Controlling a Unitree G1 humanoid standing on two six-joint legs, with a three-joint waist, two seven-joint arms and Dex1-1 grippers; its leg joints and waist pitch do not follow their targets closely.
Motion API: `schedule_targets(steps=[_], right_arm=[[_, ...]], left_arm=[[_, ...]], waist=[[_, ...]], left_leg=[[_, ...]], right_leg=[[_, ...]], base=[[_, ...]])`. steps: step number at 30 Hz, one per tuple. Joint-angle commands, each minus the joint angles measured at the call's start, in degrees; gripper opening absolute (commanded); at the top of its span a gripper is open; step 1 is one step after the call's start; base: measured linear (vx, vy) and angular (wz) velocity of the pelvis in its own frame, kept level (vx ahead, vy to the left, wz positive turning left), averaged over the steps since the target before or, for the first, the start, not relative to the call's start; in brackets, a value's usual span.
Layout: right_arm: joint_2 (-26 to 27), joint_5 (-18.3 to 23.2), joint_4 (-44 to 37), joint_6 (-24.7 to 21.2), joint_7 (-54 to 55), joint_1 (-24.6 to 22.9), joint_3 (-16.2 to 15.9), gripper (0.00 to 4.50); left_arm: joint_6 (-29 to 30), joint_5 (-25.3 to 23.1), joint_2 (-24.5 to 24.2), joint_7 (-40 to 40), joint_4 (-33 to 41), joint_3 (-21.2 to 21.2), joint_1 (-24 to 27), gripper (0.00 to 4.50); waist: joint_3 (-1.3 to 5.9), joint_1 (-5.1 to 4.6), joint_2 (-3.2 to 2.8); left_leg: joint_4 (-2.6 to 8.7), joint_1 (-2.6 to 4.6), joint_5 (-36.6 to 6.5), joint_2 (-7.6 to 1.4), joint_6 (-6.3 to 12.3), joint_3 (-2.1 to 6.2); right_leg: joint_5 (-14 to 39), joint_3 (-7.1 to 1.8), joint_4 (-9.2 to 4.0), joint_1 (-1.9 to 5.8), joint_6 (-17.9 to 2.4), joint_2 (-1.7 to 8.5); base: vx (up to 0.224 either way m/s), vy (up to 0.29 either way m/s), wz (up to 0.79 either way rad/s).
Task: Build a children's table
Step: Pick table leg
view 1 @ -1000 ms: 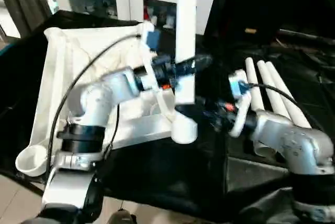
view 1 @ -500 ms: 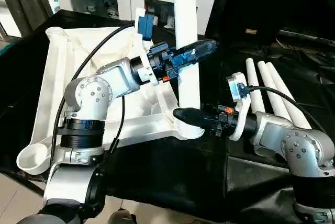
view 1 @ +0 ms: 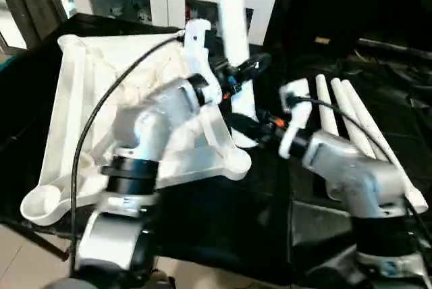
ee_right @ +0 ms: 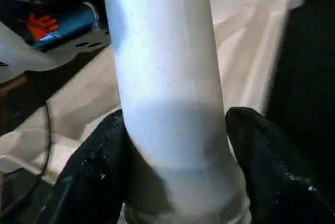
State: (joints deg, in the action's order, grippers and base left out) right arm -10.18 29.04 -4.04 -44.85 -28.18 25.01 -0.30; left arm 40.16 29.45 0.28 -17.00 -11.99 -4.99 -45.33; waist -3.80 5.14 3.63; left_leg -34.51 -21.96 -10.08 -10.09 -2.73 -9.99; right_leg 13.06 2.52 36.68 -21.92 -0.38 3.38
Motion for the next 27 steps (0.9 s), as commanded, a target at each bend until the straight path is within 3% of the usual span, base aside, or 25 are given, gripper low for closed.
schedule_targets(steps=[1, 6, 12, 13, 15, 18, 19, 21, 22, 23, 24, 26, 27], right_arm=[[0.61, -0.85, -1.04, 2.29, 0.58, 1.28, -1.64, 2.54], [1.67, -3.30, -1.13, 3.78, 2.31, 1.08, -2.89, 2.54], [1.29, -4.77, -0.62, 5.97, 2.31, 0.91, -3.04, 2.54], [1.41, -4.42, -0.36, 6.30, 1.91, 0.92, -2.66, 3.10], [0.90, -2.06, -0.98, 5.00, -0.51, 0.74, -1.44, 3.24], [-1.44, 2.20, -1.47, 0.73, -4.83, 0.40, 0.50, 3.44], [-1.95, 3.48, -1.47, -0.42, -5.97, 0.34, 1.08, 3.51], [-2.81, 5.89, -1.72, -1.73, -8.31, 0.09, 2.21, 3.53], [-3.51, 7.27, -2.02, -2.66, -9.75, -0.03, 2.56, 3.53], [-4.01, 8.14, -2.19, -3.17, -10.70, -0.11, 2.70, 3.53], [-4.78, 9.36, -2.65, -4.04, -12.15, -0.28, 2.76, 3.53], [-5.77, 10.54, -3.18, -5.00, -13.82, -0.48, 2.59, 3.53], [-7.44, 11.68, -4.21, -6.07, -16.27, -0.92, 1.86, 3.53]], left_arm=[[-1.99, -2.40, 1.03, 6.16, -1.81, -2.11, -1.31, 2.62], [-5.47, -3.21, 3.40, 12.43, -2.88, -5.44, -1.75, 2.21], [-5.54, -1.24, 3.58, 8.16, -1.13, -4.49, -1.03, 2.05], [-5.41, -0.90, 3.47, 6.89, -0.80, -4.09, -0.91, 2.04], [-3.82, 0.30, 2.17, 1.22, 0.53, -1.69, -0.33, 2.02], [-1.31, 2.08, -0.51, -6.08, 2.03, 1.05, 0.63, 1.99], [-0.51, 2.72, -1.08, -7.53, 2.27, 1.30, 0.77, 1.98], [1.18, 3.96, -2.40, -10.67, 2.85, 2.12, 1.10, 1.96], [1.92, 4.63, -3.32, -12.95, 3.25, 2.84, 1.33, 1.96], [2.28, 5.00, -3.95, -14.60, 3.47, 3.34, 1.49, 1.95], [3.19, 6.14, -4.92, -17.50, 4.15, 4.00, 1.77, 1.95], [3.94, 7.46, -6.07, -21.15, 5.03, 4.71, 2.11, 1.95], [4.85, 9.76, -7.70, -26.75, 6.64, 5.39, 2.50, 1.95]], waist=[[4.39, 0.03, -0.21], [4.34, -0.01, -0.31], [4.30, -0.01, -0.26], [4.31, 0.00, -0.26], [4.24, 0.00, -0.12], [4.30, 0.04, -0.42], [4.28, -0.02, -0.10], [4.28, 0.19, -0.29], [4.26, 0.20, 0.08], [4.22, 0.31, -0.13], [4.21, 0.23, 0.30], [4.22, 0.39, 0.08], [4.18, 0.39, -0.02]], left_leg=[[3.53, 1.03, -2.09, -2.94, -0.52, 0.95], [3.55, 1.17, -3.21, -2.89, -0.36, 0.94], [3.56, 1.18, -3.05, -2.88, 0.10, 0.92], [3.56, 1.20, -3.24, -2.86, 0.10, 0.90], [3.62, 1.24, -3.64, -2.85, 0.45, 0.88], [3.56, 1.23, -2.97, -2.98, 0.84, 0.92], [3.55, 1.27, -2.99, -2.90, 1.03, 0.81], [3.49, 1.29, -2.81, -2.92, 1.31, 0.77], [3.51, 1.27, -2.94, -2.87, 1.50, 0.72], [3.59, 1.18, -3.03, -2.96, 1.35, 0.81], [3.58, 1.21, -3.27, -3.02, 1.14, 0.70], [3.60, 1.29, -3.17, -2.87, 1.18, 0.73], [3.61, 1.24, -3.09, -2.93, 0.98, 0.72]], right_leg=[[-5.39, -2.79, -3.84, 3.29, -11.70, 4.69], [-4.41, -2.85, -4.01, 3.21, -11.58, 4.67], [-5.14, -2.81, -3.98, 3.15, -11.73, 4.64], [-4.89, -2.83, -3.99, 3.17, -11.76, 4.65], [-3.83, -2.83, -4.03, 3.12, -11.46, 4.59], [-5.07, -2.79, -3.73, 3.09, -11.70, 4.52], [-5.33, -2.80, -3.82, 3.09, -11.95, 4.50], [-5.24, -2.75, -3.70, 2.99, -12.81, 4.55], [-4.79, -2.73, -3.78, 3.08, -12.88, 4.55], [-3.87, -2.71, -3.75, 3.12, -12.98, 4.73], [-3.08, -2.72, -3.87, 3.06, -12.90, 4.70], [-2.15, -2.68, -3.90, 3.15, -12.82, 4.72], [-1.77, -2.70, -3.83, 2.98, -12.59, 4.66]], base=[[0.000, 0.000, 0.00], [0.000, 0.000, 0.00], [0.000, 0.000, 0.00], [0.000, 0.000, 0.00], [0.000, 0.000, 0.00], [0.000, 0.000, 0.00], [0.000, 0.000, 0.00], [0.000, 0.000, 0.00], [0.000, 0.000, 0.00], [0.000, 0.000, 0.00], [0.000, 0.000, 0.00], [0.000, 0.000, 0.00], [0.000, 0.000, 0.00]])
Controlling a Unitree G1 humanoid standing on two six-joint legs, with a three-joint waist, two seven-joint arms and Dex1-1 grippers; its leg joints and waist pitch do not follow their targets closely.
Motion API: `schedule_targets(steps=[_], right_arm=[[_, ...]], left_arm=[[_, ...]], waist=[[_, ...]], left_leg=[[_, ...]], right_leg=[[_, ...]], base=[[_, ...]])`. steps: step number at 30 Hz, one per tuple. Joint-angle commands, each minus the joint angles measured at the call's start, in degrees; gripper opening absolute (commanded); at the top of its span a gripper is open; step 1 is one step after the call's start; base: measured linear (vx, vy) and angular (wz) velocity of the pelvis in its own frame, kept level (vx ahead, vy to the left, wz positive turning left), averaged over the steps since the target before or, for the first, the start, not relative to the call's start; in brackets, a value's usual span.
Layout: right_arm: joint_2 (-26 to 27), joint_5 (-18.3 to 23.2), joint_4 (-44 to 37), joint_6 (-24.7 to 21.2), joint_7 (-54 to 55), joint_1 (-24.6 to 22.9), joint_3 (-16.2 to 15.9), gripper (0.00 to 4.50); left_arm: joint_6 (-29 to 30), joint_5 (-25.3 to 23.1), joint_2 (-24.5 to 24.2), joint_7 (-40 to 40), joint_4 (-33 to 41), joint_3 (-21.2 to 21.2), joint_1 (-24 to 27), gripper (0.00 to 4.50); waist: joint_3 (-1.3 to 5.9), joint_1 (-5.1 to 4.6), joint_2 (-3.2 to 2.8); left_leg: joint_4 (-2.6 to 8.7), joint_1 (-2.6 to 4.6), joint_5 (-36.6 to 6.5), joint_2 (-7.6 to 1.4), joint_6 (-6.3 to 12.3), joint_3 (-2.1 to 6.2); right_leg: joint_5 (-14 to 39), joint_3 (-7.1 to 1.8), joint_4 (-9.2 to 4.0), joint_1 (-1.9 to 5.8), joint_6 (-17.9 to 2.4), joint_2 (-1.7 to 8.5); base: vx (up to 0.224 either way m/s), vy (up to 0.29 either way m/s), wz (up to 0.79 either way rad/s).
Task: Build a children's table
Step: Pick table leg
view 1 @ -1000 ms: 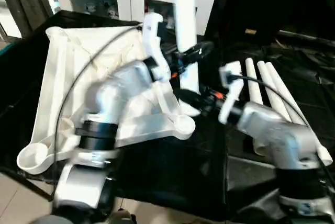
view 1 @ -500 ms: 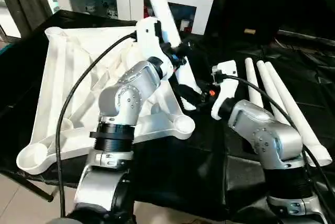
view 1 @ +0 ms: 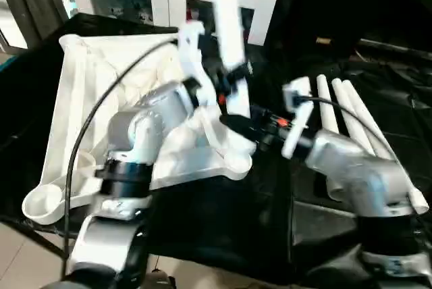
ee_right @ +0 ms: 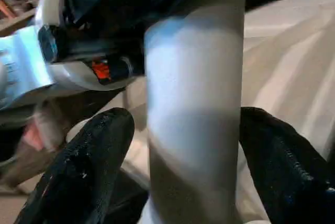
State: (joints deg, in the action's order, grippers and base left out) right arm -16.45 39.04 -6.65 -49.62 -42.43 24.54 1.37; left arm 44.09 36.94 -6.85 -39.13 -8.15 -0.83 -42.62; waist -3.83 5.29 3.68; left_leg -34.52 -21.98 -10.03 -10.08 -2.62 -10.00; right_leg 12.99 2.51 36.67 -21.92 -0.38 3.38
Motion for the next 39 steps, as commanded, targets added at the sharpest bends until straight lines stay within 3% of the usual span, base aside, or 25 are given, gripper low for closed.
schedule_targets(steps=[1, 6, 8, 18, 20, 25, 29, 31, 34, 35, 39], right_arm=[[-1.57, 1.84, -1.81, -1.55, -2.55, -0.55, -0.02, 3.53], [-3.01, 2.20, -2.63, -3.14, -3.63, -1.37, -1.49, 3.53], [-3.21, 2.55, -2.90, -3.63, -3.53, -1.70, -1.69, 3.20], [-3.38, 2.65, -3.22, -3.45, -2.83, -2.33, -1.85, 2.44], [-2.93, 1.63, -2.93, -2.45, -1.18, -2.28, -1.97, 2.39], [-0.66, -3.61, -0.16, 1.44, 4.84, -1.40, -2.31, 2.21], [0.96, -5.90, 1.26, 3.60, 8.02, -0.65, -2.50, 2.06], [1.76, -6.70, 1.69, 4.50, 9.45, -0.26, -3.01, 2.04], [2.38, -7.32, 1.82, 5.07, 10.07, -0.07, -3.30, 2.00], [2.95, -8.05, 2.03, 5.61, 10.55, 0.13, -3.65, 2.00], [3.80, -9.31, 2.57, 6.65, 11.53, 0.58, -4.27, 1.99]], left_arm=[[1.01, 2.87, -0.89, -5.97, 3.19, 1.25, -0.18, 1.95], [2.57, 8.80, -0.33, -9.26, 4.74, -2.49, -1.09, 1.95], [2.17, 9.92, -0.37, -10.62, 5.25, -2.92, -1.04, 1.93], [0.57, 8.81, -0.92, -11.53, 5.36, -1.93, -0.13, 1.93], [0.06, 7.59, -0.51, -9.87, 4.57, -1.78, -0.40, 2.49], [-5.45, -3.57, 1.62, 3.38, 1.44, 0.87, -1.48, 2.91], [-8.11, -8.65, 4.08, 14.07, -1.95, -0.20, -2.53, 2.97], [-8.87, -9.69, 5.94, 19.79, -3.62, -2.14, -3.28, 2.97], [-9.82, -9.52, 7.28, 22.17, -4.36, -3.78, -3.68, 2.97], [-10.09, -8.82, 8.42, 24.03, -4.69, -5.38, -3.98, 2.69], [-9.56, -6.74, 10.23, 26.23, -4.94, -7.80, -4.37, 2.43]], waist=[[4.17, 0.29, 0.05], [4.09, 0.14, 0.11], [4.10, 0.15, -0.05], [4.20, 0.13, -0.04], [4.22, 0.16, 0.00], [4.23, -0.06, 0.09], [4.28, -0.20, 0.28], [4.38, -0.12, 0.38], [4.37, -0.11, 0.42], [4.42, -0.12, 0.58], [4.27, -0.09, 0.54]], left_leg=[[3.66, 1.29, -3.19, -2.97, 0.80, 0.71], [3.58, 1.14, -4.03, -2.86, 0.25, 0.63], [3.62, 1.22, -4.31, -2.90, 0.13, 0.64], [3.68, 1.17, -3.79, -2.95, -0.36, 0.70], [3.64, 1.17, -3.90, -3.00, -0.43, 0.70], [3.68, 1.24, -4.48, -3.02, -1.08, 0.77], [3.62, 1.02, -4.07, -2.97, -1.09, 0.85], [3.49, 1.02, -3.32, -2.87, -0.61, 0.84], [3.47, 0.97, -3.06, -2.92, -0.14, 0.86], [3.43, 0.98, -2.83, -2.90, 0.01, 0.84], [3.40, 1.03, -3.08, -2.83, 0.52, 0.76]], right_leg=[[-1.24, -2.68, -3.90, 3.03, -12.60, 4.76], [0.17, -2.68, -4.02, 2.99, -13.16, 4.82], [1.02, -2.71, -4.11, 2.92, -12.85, 4.79], [-0.25, -2.69, -3.94, 2.94, -12.26, 4.66], [-0.13, -2.71, -4.01, 2.94, -12.17, 4.78], [1.13, -2.77, -4.32, 2.92, -11.17, 4.80], [0.07, -2.78, -4.26, 3.06, -10.44, 4.67], [-0.98, -2.78, -4.14, 3.16, -10.54, 4.70], [-1.75, -2.73, -4.08, 3.15, -11.26, 4.73], [-2.15, -2.72, -4.06, 3.18, -11.29, 4.68], [-1.36, -2.74, -4.16, 3.06, -11.92, 4.74]], base=[[0.000, 0.000, 0.00], [0.000, 0.000, 0.00], [0.000, 0.000, 0.00], [0.000, 0.000, 0.00], [0.000, 0.000, 0.00], [0.000, 0.000, 0.00], [0.000, 0.000, 0.00], [0.000, 0.000, 0.00], [0.000, 0.000, 0.00], [0.000, 0.000, 0.00], [0.000, 0.000, 0.00]])
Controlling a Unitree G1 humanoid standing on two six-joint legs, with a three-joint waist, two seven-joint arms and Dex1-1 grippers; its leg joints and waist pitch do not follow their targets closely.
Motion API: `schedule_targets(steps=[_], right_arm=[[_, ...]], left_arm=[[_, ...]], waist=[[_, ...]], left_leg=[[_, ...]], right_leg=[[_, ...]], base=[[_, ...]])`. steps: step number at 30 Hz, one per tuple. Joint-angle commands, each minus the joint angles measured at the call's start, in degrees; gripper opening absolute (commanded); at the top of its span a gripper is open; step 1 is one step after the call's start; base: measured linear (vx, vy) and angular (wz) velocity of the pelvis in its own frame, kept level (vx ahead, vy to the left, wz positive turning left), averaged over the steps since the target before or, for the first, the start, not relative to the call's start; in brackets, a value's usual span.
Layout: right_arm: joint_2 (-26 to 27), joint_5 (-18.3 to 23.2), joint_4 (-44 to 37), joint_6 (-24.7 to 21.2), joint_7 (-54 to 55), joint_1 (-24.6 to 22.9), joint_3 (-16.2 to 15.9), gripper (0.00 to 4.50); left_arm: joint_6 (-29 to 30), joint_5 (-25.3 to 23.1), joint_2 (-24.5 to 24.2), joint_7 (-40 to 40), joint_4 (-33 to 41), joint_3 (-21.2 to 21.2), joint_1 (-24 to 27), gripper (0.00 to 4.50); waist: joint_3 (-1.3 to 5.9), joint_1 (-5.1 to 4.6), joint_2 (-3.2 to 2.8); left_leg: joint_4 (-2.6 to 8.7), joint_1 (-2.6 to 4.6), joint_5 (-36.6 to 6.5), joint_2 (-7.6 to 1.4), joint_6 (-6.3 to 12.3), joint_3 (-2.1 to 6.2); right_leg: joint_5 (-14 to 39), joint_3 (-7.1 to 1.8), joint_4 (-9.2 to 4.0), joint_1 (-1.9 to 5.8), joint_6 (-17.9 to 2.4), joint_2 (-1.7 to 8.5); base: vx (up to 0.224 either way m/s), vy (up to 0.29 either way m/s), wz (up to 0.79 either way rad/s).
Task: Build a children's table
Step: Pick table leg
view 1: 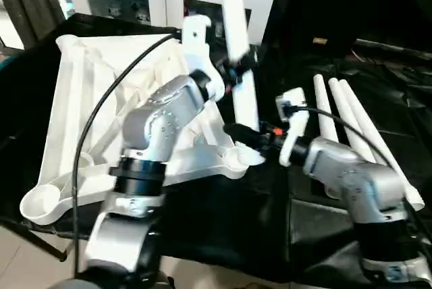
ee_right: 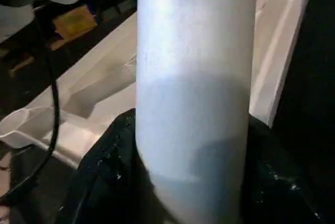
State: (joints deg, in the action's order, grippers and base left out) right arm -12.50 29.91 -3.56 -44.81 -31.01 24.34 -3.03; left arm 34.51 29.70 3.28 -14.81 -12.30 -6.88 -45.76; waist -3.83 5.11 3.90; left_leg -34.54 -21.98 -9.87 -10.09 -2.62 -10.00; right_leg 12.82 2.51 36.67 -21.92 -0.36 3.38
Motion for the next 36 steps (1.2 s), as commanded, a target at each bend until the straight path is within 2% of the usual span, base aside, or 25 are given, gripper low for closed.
schedule_targets(steps=[1, 3, 6, 8, 9, 10, 12, 17, 18, 19, 22, 26, 27, 30, 31, 33, 34, 35, 36], right_arm=[[-0.06, -0.36, -0.47, 2.03, 0.24, 0.83, 0.05, 1.99], [0.01, -1.05, -0.26, 2.63, 0.66, 1.01, -0.22, 1.99], [0.12, -1.80, 0.22, 3.43, 1.00, 1.21, -0.32, 1.99], [0.25, -1.97, 0.57, 4.03, 0.68, 1.32, -0.22, 1.99], [0.65, -0.18, 0.72, 3.45, -0.95, 1.30, 0.80, 2.34], [0.57, 0.57, 0.36, 3.10, -1.66, 1.20, 1.16, 2.55], [0.23, 1.16, -0.22, 2.71, -2.37, 1.05, 1.39, 2.69], [-3.37, 5.44, -1.77, -0.99, -9.00, 0.21, 1.60, 2.69], [-5.34, 7.73, -3.35, -3.05, -12.37, -0.67, 1.55, 2.69], [-5.34, 7.73, -3.35, -3.05, -12.37, -0.67, 1.55, 2.69], [-6.99, 8.66, -4.85, -3.67, -14.74, -1.65, 1.10, 2.69], [-7.85, 9.96, -5.08, -4.64, -16.11, -1.97, 1.21, 2.69], [-7.98, 10.40, -5.21, -4.92, -16.21, -2.06, 1.16, 2.42], [-8.16, 11.02, -5.53, -5.40, -16.30, -2.18, 1.12, 2.31], [-8.11, 11.23, -5.73, -5.59, -16.28, -2.28, 1.14, 2.17], [-7.98, 11.35, -5.85, -5.69, -16.22, -2.40, 1.15, 2.02], [-7.81, 11.19, -5.99, -5.54, -16.09, -2.53, 1.12, 2.02], [-7.62, 10.97, -6.08, -5.32, -15.83, -2.64, 1.12, 2.02], [-6.81, 10.22, -6.07, -4.45, -14.42, -2.78, 1.28, 1.98]], left_arm=[[0.52, 1.15, 0.52, 2.35, -0.67, -2.27, -1.23, 2.43], [0.91, 2.03, 1.07, 3.13, -0.52, -3.02, -1.30, 2.20], [1.16, 2.94, 1.50, 3.24, -0.37, -3.63, -1.43, 2.20], [1.49, 3.67, 1.77, 2.80, -0.11, -4.00, -1.50, 2.03], [2.78, 5.63, 1.57, 0.07, 1.12, -3.81, -1.43, 1.91], [3.85, 6.53, 0.88, -2.41, 2.01, -2.91, -1.21, 1.90], [5.37, 7.56, -0.40, -5.97, 3.30, -1.35, -0.78, 1.85], [10.05, 10.64, -5.14, -15.69, 6.05, 2.18, 0.15, 1.83], [11.94, 13.11, -6.75, -19.62, 6.51, 1.80, -0.20, 1.83], [11.94, 13.11, -6.75, -19.62, 6.51, 1.80, -0.20, 1.83], [15.25, 17.59, -8.92, -25.66, 7.94, 1.11, -0.37, 1.82], [16.14, 19.34, -10.63, -30.26, 8.74, 1.28, -0.44, 1.82], [16.20, 20.04, -10.63, -30.44, 8.44, 0.50, -0.74, 1.82], [15.87, 20.63, -10.67, -30.68, 7.68, -0.20, -1.15, 1.82], [15.71, 20.85, -10.65, -30.74, 7.42, -0.45, -1.23, 1.82], [15.48, 20.92, -10.53, -30.43, 7.18, -0.76, -1.31, 1.82], [14.11, 19.94, -10.32, -29.70, 6.74, -0.83, -1.46, 1.82], [13.01, 19.06, -10.05, -28.79, 6.28, -0.96, -1.63, 1.82], [13.09, 18.71, -9.40, -26.66, 5.03, -1.65, -2.22, 2.38]], waist=[[4.26, 0.04, 0.28], [4.27, 0.04, 0.22], [4.25, 0.10, 0.25], [4.24, 0.08, 0.30], [4.24, 0.06, 0.50], [4.24, 0.12, 0.46], [4.22, 0.12, 0.29], [4.17, 0.37, 0.10], [4.16, 0.38, 0.28], [4.10, 0.53, 0.20], [4.12, 0.64, 0.22], [3.99, 0.45, 0.12], [4.00, 0.38, -0.09], [4.10, 0.38, 0.01], [4.08, 0.42, -0.28], [4.15, 0.48, -0.19], [4.14, 0.50, -0.41], [4.15, 0.50, -0.26], [4.18, 0.50, -0.39]], left_leg=[[3.46, 1.06, -3.52, -2.91, 0.37, 0.78], [3.45, 1.12, -3.77, -2.91, 0.29, 0.81], [3.47, 1.08, -3.92, -2.87, 0.38, 0.78], [3.50, 1.07, -3.94, -2.88, 0.31, 0.81], [3.47, 1.07, -3.86, -2.83, 0.56, 0.77], [3.48, 1.09, -3.78, -2.83, 0.66, 0.78], [3.50, 0.98, -3.73, -2.77, 0.82, 0.81], [3.51, 1.28, -3.40, -2.94, 1.22, 0.71], [3.51, 1.20, -3.80, -2.87, 1.06, 0.66], [3.51, 1.30, -4.00, -2.74, 1.07, 0.65], [3.55, 1.17, -4.23, -2.84, 0.55, 0.68], [3.73, 1.18, -5.47, -2.90, -0.14, 0.72], [3.74, 1.21, -5.87, -2.92, -0.53, 0.74], [3.73, 1.21, -5.46, -2.94, -0.68, 0.78], [3.72, 1.31, -5.66, -2.94, -0.80, 0.76], [3.72, 1.26, -5.67, -2.89, -0.97, 0.75], [3.73, 1.25, -5.66, -2.88, -1.02, 0.79], [3.73, 1.19, -5.65, -2.92, -1.04, 0.79], [3.72, 1.18, -5.54, -2.88, -1.13, 0.80]], right_leg=[[-0.86, -2.74, -4.15, 3.00, -11.86, 4.70], [-0.84, -2.74, -4.13, 3.00, -11.81, 4.67], [-0.50, -2.76, -4.25, 3.04, -11.52, 4.70], [-0.60, -2.71, -4.18, 2.99, -11.47, 4.67], [-0.60, -2.73, -4.19, 3.04, -11.28, 4.68], [-0.49, -2.72, -4.15, 3.03, -11.29, 4.72], [-0.19, -2.69, -4.09, 3.02, -11.21, 4.68], [-1.08, -2.69, -3.92, 2.80, -11.83, 4.52], [-0.65, -2.66, -4.02, 2.90, -11.76, 4.53], [-0.14, -2.64, -4.04, 2.91, -11.73, 4.50], [0.75, -2.64, -4.04, 2.85, -11.94, 4.66], [3.65, -2.64, -4.31, 2.79, -11.62, 4.75], [4.02, -2.64, -4.36, 2.72, -11.57, 4.68], [2.80, -2.63, -4.24, 2.80, -11.54, 4.66], [2.68, -2.67, -4.30, 2.68, -11.63, 4.69], [2.28, -2.66, -4.26, 2.79, -11.72, 4.63], [2.18, -2.66, -4.23, 2.78, -11.71, 4.64], [1.93, -2.67, -4.30, 2.84, -11.67, 4.67], [1.59, -2.68, -4.22, 2.86, -11.73, 4.64]], base=[[0.000, 0.000, 0.00], [0.000, 0.000, 0.00], [0.000, 0.000, 0.00], [0.000, 0.000, 0.00], [0.000, 0.000, 0.00], [0.000, 0.000, 0.00], [0.000, 0.000, 0.00], [0.000, 0.000, 0.00], [0.000, 0.000, 0.00], [0.000, 0.000, 0.00], [0.000, 0.000, 0.00], [0.000, 0.000, 0.00], [0.000, 0.000, 0.00], [0.000, 0.000, 0.00], [0.000, 0.000, 0.00], [0.000, 0.000, 0.00], [0.000, 0.000, 0.00], [0.000, 0.000, 0.00], [0.000, 0.000, 0.00]])
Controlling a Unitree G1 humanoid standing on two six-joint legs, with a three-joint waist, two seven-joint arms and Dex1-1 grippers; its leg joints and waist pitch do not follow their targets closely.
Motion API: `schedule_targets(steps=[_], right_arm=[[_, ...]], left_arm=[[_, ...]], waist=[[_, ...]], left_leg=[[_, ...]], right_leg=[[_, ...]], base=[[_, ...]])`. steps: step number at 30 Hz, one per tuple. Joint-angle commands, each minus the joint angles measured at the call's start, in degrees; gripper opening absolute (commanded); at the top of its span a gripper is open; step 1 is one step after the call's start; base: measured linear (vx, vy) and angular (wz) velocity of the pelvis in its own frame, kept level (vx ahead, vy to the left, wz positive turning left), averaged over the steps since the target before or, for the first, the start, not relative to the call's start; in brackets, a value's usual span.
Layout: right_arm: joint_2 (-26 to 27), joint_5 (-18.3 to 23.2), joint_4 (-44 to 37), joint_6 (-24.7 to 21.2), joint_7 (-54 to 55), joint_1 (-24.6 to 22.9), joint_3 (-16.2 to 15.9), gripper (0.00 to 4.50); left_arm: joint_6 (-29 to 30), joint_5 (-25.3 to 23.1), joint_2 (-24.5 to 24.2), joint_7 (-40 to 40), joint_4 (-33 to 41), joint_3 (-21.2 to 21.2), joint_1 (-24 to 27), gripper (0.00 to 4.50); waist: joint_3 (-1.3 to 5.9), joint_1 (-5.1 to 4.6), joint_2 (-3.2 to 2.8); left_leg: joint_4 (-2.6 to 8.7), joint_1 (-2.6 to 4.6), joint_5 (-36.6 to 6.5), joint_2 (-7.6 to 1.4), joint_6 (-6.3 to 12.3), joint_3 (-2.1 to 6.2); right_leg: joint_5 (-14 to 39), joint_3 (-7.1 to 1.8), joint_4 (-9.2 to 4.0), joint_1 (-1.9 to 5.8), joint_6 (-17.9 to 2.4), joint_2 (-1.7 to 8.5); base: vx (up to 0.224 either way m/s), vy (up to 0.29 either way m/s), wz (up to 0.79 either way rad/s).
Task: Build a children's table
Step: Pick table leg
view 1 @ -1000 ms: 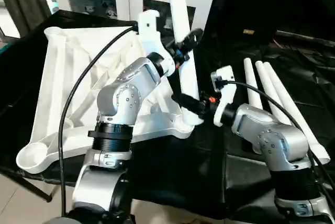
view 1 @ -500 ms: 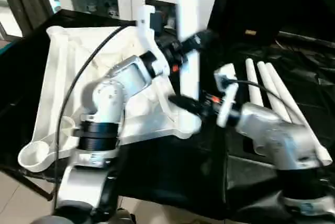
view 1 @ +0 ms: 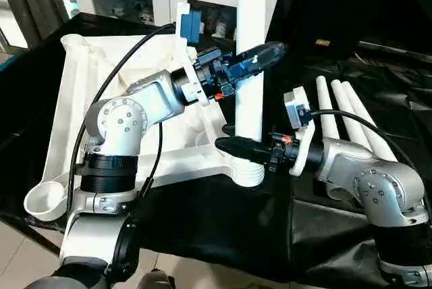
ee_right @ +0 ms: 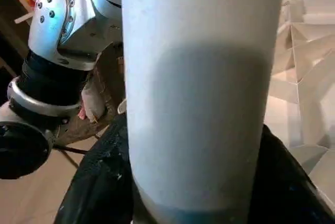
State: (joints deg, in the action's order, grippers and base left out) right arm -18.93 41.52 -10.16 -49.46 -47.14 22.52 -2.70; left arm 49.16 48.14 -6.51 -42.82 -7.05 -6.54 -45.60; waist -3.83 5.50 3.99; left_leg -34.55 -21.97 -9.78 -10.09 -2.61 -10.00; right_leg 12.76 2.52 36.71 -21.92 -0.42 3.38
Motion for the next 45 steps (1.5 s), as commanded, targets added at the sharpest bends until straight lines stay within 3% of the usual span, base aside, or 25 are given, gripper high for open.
schedule_targets(steps=[1, 2, 4, 7, 8, 10, 11, 13, 15, 16, 18, 22, 23, 26, 27, 33, 36, 39, 40, 45], right_arm=[[0.36, -2.03, 0.85, 0.90, 3.08, -0.85, 1.16, 1.95], [0.78, -2.34, 1.06, 1.27, 3.98, -0.76, 1.30, 1.95], [1.59, -2.79, 1.12, 1.80, 5.50, -0.45, 1.38, 1.95], [3.10, -6.23, 1.10, 3.34, 10.03, 0.75, 0.15, 1.95], [3.65, -7.56, 1.53, 3.82, 11.72, 1.23, -0.21, 1.95], [4.86, -9.41, 2.58, 4.28, 14.69, 2.16, -0.69, 1.95], [5.38, -9.88, 2.92, 4.55, 15.50, 2.55, -0.90, 1.95], [6.09, -10.35, 3.12, 4.81, 16.42, 2.96, -1.15, 1.95], [6.79, -11.12, 3.36, 5.13, 17.43, 3.35, -1.44, 1.95], [6.95, -11.58, 3.43, 5.27, 17.74, 3.50, -1.62, 1.95], [7.09, -12.15, 3.62, 5.45, 17.99, 3.82, -1.72, 1.95], [7.24, -13.07, 4.02, 5.72, 18.32, 4.44, -1.81, 1.95], [7.12, -13.24, 4.19, 5.89, 18.29, 4.61, -1.94, 1.95], [7.02, -13.73, 4.79, 6.64, 18.05, 5.03, -2.15, 1.95], [7.34, -13.32, 5.10, 6.75, 17.73, 5.16, -1.82, 2.51], [7.50, -10.41, 5.88, 5.50, 15.58, 5.16, 1.10, 3.00], [3.95, -4.39, 5.32, 0.76, 8.01, 3.87, 3.25, 3.05], [1.41, -2.05, 4.41, -1.00, 3.87, 2.80, 3.29, 3.05], [0.82, -1.76, 4.41, -1.25, 3.12, 2.66, 3.15, 3.05], [-2.53, -1.15, 3.86, -2.90, -0.06, 2.15, 1.98, 3.05]], left_arm=[[-1.69, -0.21, 0.53, 2.21, -0.55, -2.05, -2.54, 2.52], [-1.84, -0.52, 0.55, 2.62, -0.69, -2.01, -2.62, 2.52], [-3.67, -4.15, 1.03, 6.69, -1.00, -0.94, -2.68, 2.73], [-6.70, -16.30, 1.39, 19.75, -4.05, 3.69, -2.99, 2.92], [-6.76, -17.11, 2.07, 22.31, -4.67, 3.36, -2.99, 2.94], [-7.63, -18.24, 3.42, 26.39, -5.43, 2.64, -2.78, 2.94], [-7.80, -18.17, 4.16, 27.81, -5.58, 2.13, -2.65, 2.94], [-8.01, -17.60, 5.49, 29.47, -5.43, 1.09, -2.43, 2.94], [-7.92, -17.08, 7.19, 31.33, -5.02, -0.05, -2.14, 2.62], [-7.80, -17.04, 7.74, 31.94, -4.62, -0.34, -1.95, 2.62], [-7.48, -16.69, 8.30, 32.53, -3.96, -0.72, -1.64, 2.49], [-7.38, -15.98, 8.97, 33.52, -3.21, -1.17, -1.21, 2.15], [-7.49, -15.80, 9.15, 33.70, -2.94, -1.25, -1.03, 2.15], [-7.76, -15.91, 9.23, 33.43, -2.35, -1.27, -0.88, 1.87], [-7.85, -15.94, 9.13, 33.11, -2.20, -1.22, -0.88, 1.86], [-7.51, -13.79, 6.38, 25.06, 0.25, 0.76, -0.24, 1.78], [-5.92, -11.84, 3.25, 17.21, 1.33, 2.84, -0.31, 1.77], [-3.75, -8.98, 1.61, 11.98, 2.11, 3.14, -0.51, 1.77], [-3.04, -7.82, 1.29, 10.49, 2.16, 2.84, -0.71, 1.77], [-0.31, -2.09, 0.94, 3.77, 1.49, 0.93, -3.01, 1.77]], waist=[[4.21, 0.14, -0.78], [4.22, -0.02, -0.52], [4.26, -0.09, -0.61], [4.24, -0.23, -0.71], [4.23, -0.21, -0.63], [4.42, -0.17, -0.89], [4.39, -0.39, -0.60], [4.39, -0.34, -0.58], [4.37, -0.39, -0.35], [4.35, -0.37, -0.50], [4.29, -0.39, -0.22], [4.17, -0.33, -0.39], [4.18, -0.27, 0.06], [4.16, -0.33, -0.08], [4.14, -0.38, -0.01], [4.14, -0.21, -0.13], [4.16, 0.23, -0.30], [4.25, 0.82, -0.28], [4.23, 0.80, -0.54], [4.19, 1.03, -0.32]], left_leg=[[3.72, 1.24, -5.74, -2.88, -1.28, 0.84], [3.81, 1.17, -5.87, -2.90, -1.61, 0.88], [3.79, 1.17, -6.10, -2.90, -1.91, 0.95], [3.91, 1.43, -7.04, -3.09, -2.24, 1.10], [3.88, 1.28, -6.30, -3.02, -2.50, 1.06], [3.79, 1.23, -5.30, -2.91, -2.72, 1.09], [3.81, 1.13, -5.05, -2.90, -2.83, 1.09], [3.73, 1.09, -5.07, -2.83, -2.34, 1.04], [3.69, 1.05, -5.09, -2.83, -1.79, 1.00], [3.70, 1.12, -5.06, -2.92, -1.74, 1.03], [3.71, 1.14, -5.27, -2.93, -1.68, 0.95], [3.77, 1.21, -6.15, -2.96, -1.63, 0.94], [3.74, 1.16, -5.94, -2.93, -1.48, 0.91], [3.79, 1.14, -5.58, -2.93, -1.44, 0.95], [3.79, 1.10, -5.72, -2.89, -1.37, 0.93], [3.88, 1.22, -5.64, -2.90, -1.16, 0.91], [3.89, 1.22, -5.06, -2.91, -0.66, 0.90], [3.82, 1.31, -4.42, -2.93, -0.56, 0.84], [3.76, 1.32, -4.38, -2.95, -0.60, 0.81], [3.76, 1.35, -5.94, -2.89, -1.20, 0.70]], right_leg=[[1.46, -2.68, -4.29, 2.76, -11.82, 4.68], [1.38, -2.62, -4.27, 2.82, -11.78, 4.63], [1.15, -2.65, -4.35, 2.95, -11.59, 4.61], [2.53, -2.69, -4.53, 2.84, -10.15, 4.70], [2.05, -2.72, -4.47, 2.90, -10.03, 4.66], [0.32, -2.65, -4.24, 3.04, -10.41, 4.63], [-0.85, -2.63, -4.18, 2.99, -10.81, 4.51], [-1.58, -2.68, -4.19, 3.16, -11.21, 4.62], [-1.70, -2.70, -4.18, 3.20, -11.53, 4.65], [-1.68, -2.69, -4.18, 3.13, -11.66, 4.69], [-1.04, -2.70, -4.30, 3.07, -11.54, 4.62], [0.58, -2.75, -4.45, 2.89, -10.97, 4.61], [0.89, -2.75, -4.40, 2.95, -10.74, 4.64], [0.97, -2.71, -4.47, 2.84, -10.27, 4.59], [1.08, -2.72, -4.46, 2.88, -10.17, 4.60], [1.41, -2.69, -4.37, 2.69, -9.92, 4.61], [-0.50, -2.61, -4.19, 2.74, -10.46, 4.54], [-1.51, -2.55, -4.03, 2.84, -11.07, 4.65], [-1.66, -2.60, -3.97, 2.75, -11.28, 4.65], [1.66, -2.60, -4.34, 2.86, -11.76, 4.76]], base=[[0.000, 0.000, 0.00], [0.000, 0.000, 0.00], [0.000, 0.000, 0.00], [0.000, 0.000, 0.00], [0.000, 0.000, 0.00], [0.000, 0.000, 0.00], [0.000, 0.000, 0.00], [0.000, 0.000, 0.00], [0.000, 0.000, 0.00], [0.000, 0.000, 0.00], [0.000, 0.000, 0.00], [0.000, 0.000, 0.00], [0.000, 0.000, 0.00], [0.000, 0.000, 0.00], [0.000, 0.000, 0.00], [0.000, 0.000, 0.00], [0.000, 0.000, 0.00], [0.000, 0.000, 0.00], [0.000, 0.000, 0.00], [0.000, 0.000, 0.00]])
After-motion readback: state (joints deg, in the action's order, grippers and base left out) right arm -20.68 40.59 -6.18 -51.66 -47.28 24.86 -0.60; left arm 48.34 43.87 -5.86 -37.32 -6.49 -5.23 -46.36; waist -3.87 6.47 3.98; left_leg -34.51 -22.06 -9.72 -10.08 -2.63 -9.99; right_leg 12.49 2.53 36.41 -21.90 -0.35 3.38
